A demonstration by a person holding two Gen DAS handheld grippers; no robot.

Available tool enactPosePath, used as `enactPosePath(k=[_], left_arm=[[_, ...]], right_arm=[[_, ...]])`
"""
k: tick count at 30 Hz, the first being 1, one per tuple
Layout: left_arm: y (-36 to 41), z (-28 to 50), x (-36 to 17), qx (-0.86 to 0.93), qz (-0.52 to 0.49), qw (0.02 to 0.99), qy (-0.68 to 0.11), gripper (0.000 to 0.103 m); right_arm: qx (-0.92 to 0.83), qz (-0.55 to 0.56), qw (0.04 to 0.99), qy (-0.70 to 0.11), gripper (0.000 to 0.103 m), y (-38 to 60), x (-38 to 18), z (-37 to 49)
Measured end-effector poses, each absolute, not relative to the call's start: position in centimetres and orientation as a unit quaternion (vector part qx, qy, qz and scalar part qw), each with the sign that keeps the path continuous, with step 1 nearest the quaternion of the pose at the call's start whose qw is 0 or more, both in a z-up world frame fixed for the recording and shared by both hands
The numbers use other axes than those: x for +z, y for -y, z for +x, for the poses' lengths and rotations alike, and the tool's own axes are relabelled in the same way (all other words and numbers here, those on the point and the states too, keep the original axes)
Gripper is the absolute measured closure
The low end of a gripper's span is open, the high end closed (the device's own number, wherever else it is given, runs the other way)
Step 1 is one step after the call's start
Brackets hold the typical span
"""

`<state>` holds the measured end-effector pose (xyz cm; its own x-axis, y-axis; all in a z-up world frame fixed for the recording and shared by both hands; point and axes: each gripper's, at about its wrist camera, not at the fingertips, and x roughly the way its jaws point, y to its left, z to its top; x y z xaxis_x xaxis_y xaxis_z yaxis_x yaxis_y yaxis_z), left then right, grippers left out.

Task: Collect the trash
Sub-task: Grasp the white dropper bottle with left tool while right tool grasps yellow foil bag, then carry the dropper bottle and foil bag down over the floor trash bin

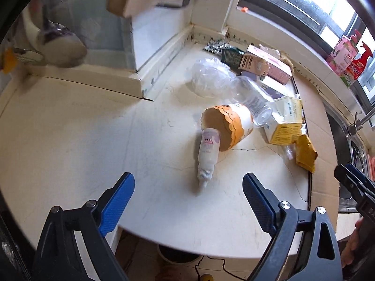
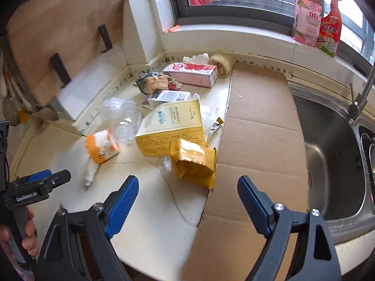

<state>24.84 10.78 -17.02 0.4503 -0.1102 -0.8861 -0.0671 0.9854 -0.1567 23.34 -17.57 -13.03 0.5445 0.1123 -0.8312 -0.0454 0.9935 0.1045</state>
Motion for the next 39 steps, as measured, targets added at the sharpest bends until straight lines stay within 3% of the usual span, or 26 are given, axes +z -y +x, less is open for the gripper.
enactPosePath(k=[5, 16, 18, 21, 22, 26, 39], left_arm=[[-9.6, 27.6, -20.1, -0.032, -0.077, 0.835, -0.543, 0.027], [-8.4, 29.3, -21.2, -0.055, -0.056, 0.841, -0.535, 0.033], [-7.8, 29.5, -21.2, -0.057, -0.04, 0.842, -0.535, 0.041], [-7.2, 29.6, -21.2, -0.054, -0.017, 0.839, -0.542, 0.064], [-7.0, 29.7, -21.2, -0.053, -0.011, 0.837, -0.544, 0.079], [-7.0, 29.7, -21.0, -0.051, -0.003, 0.835, -0.549, 0.08], [-6.7, 25.8, -18.9, -0.05, 0.01, 0.838, -0.543, 0.081]], right_arm=[[0.034, 0.037, 0.868, -0.495, 0.022, 17.6, -16.1, 26.4], [0.029, 0.045, 0.858, -0.511, 0.037, 17.1, -18.7, 29.1], [0.03, 0.04, 0.859, -0.51, 0.04, 16.9, -18.7, 29.2], [0.032, 0.034, 0.859, -0.51, 0.046, 16.6, -18.6, 29.1], [0.032, 0.033, 0.86, -0.509, 0.047, 16.6, -18.6, 29.0], [0.034, 0.018, 0.859, -0.51, 0.057, 16.0, -18.8, 28.7], [0.068, 0.045, 0.868, -0.49, 0.071, 15.5, -16.7, 25.5]])
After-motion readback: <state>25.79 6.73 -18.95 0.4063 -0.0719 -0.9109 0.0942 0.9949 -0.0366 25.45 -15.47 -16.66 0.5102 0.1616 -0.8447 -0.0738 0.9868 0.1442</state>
